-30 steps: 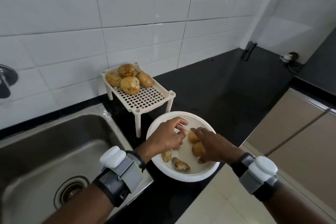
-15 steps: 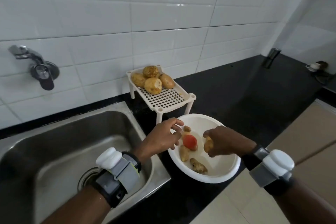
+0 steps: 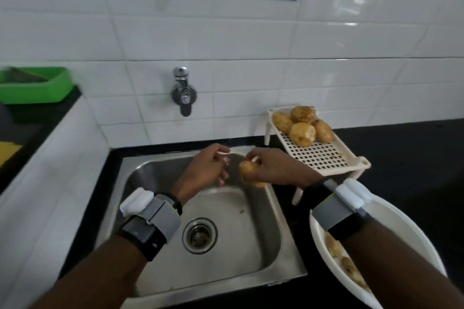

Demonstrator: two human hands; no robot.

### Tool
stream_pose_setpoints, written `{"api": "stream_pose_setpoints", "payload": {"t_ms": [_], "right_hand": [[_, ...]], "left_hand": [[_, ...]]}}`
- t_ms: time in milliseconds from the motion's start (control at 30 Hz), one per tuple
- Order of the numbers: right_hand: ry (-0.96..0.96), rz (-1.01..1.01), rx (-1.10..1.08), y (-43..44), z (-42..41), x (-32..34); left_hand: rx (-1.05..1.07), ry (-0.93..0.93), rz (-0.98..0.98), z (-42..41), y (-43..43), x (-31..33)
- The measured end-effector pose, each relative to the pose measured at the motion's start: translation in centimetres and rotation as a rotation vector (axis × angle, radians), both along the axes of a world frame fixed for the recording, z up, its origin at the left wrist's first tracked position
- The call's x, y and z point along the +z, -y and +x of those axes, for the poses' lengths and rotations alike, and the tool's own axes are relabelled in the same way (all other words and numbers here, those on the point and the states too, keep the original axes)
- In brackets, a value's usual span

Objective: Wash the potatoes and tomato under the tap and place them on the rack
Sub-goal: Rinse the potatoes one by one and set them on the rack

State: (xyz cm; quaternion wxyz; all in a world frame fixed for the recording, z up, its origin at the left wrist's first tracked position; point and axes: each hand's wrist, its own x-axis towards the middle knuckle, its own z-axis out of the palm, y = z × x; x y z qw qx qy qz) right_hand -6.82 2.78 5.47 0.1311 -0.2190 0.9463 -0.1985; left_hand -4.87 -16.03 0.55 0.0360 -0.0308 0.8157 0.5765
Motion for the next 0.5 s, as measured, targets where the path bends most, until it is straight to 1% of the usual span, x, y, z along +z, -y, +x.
{"api": "stream_pose_setpoints", "payload": {"t_ms": [100,233,300,400,500], "right_hand": [[0.010,-0.103,-0.001,4.6,-1.8,-0.7],[0.022,-0.230,0.007,9.3,-3.4,-1.1],[0.038,-0.280,-0.006,11.1,-4.3,-1.3],[0.064,-0.329,-0.028,12.7,-5.2,-1.7],[0.100,-0.364,-0.044,13.8,-6.2,-2.1]], "left_hand": [[0.169,-0.036,-0.044,-0.8,3.8,0.4],[0.311,-0.082,-0.084,-2.3,7.1,1.2],[0.396,-0.124,-0.136,-3.3,8.0,1.9],[0.438,-0.202,-0.260,-5.2,8.4,2.9],[0.412,-0.315,-0.329,-7.2,8.4,3.9]]}}
